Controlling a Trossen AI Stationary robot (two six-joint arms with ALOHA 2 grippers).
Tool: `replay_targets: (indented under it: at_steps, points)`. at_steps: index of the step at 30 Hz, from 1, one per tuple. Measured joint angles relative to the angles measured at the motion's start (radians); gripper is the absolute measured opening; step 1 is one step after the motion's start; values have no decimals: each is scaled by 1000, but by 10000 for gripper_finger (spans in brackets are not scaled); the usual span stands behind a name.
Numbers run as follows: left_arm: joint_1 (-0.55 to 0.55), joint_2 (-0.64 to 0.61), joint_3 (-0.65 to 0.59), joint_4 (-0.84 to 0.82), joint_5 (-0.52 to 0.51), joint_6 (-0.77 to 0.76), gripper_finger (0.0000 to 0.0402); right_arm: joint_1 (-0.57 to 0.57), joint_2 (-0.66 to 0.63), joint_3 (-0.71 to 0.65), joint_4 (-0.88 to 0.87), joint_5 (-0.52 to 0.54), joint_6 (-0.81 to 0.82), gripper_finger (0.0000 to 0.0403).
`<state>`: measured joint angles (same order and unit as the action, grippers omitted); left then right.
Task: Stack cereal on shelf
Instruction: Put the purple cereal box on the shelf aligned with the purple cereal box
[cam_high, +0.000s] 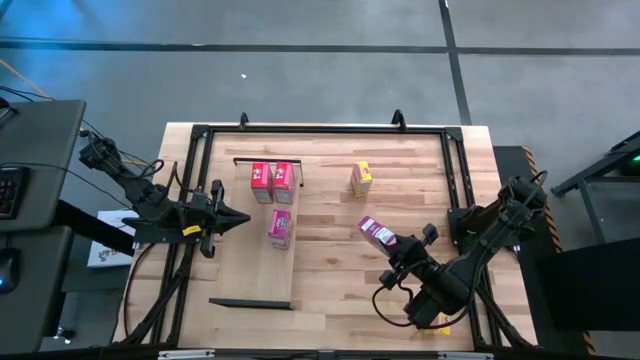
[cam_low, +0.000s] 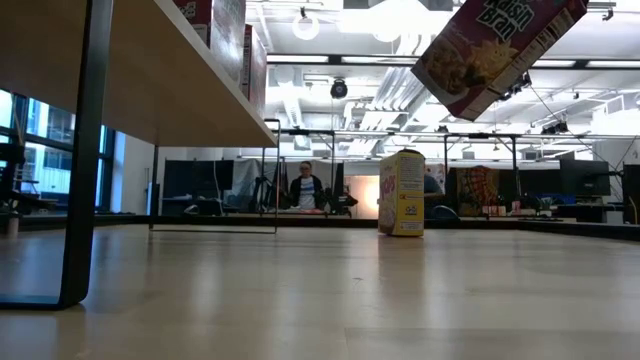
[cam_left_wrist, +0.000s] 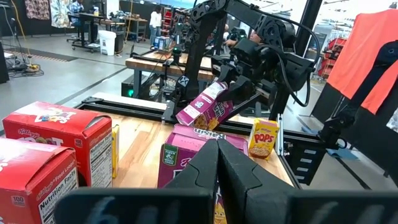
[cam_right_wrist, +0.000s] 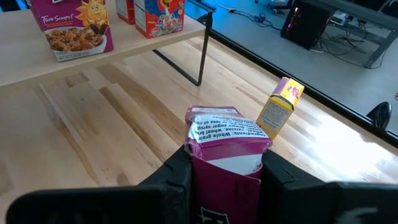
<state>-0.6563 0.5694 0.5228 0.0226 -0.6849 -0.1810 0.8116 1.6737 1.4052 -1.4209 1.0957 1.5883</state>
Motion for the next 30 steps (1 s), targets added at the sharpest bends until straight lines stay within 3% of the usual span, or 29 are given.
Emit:
replay_targets:
  at_steps: [22,27,30]
  points:
    - [0,0,0,-7,6,0,0,0,0,0,4,-18,0,83]
    - [0,34,0,-70,200,-20,0,15,0,13,0,-86,-19,83]
    - [0,68,-1,-36,316,-16,0,32,0,48,19,-74,-60,83]
